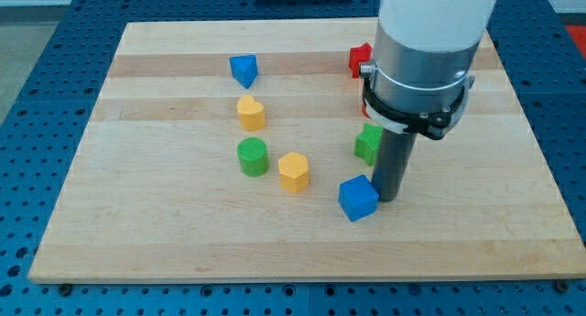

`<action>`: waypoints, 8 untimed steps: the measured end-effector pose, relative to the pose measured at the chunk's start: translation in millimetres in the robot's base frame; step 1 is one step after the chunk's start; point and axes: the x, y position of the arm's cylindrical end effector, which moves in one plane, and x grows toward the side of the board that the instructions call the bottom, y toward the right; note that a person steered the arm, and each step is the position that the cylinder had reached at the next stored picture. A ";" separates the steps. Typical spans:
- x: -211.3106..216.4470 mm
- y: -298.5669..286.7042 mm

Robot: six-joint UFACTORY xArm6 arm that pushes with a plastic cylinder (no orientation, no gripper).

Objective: Place the blue cube to the right of the yellow hexagon

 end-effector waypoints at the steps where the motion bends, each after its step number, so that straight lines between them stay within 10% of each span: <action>1: 10.4 6.2; 8: 36.2 -18.4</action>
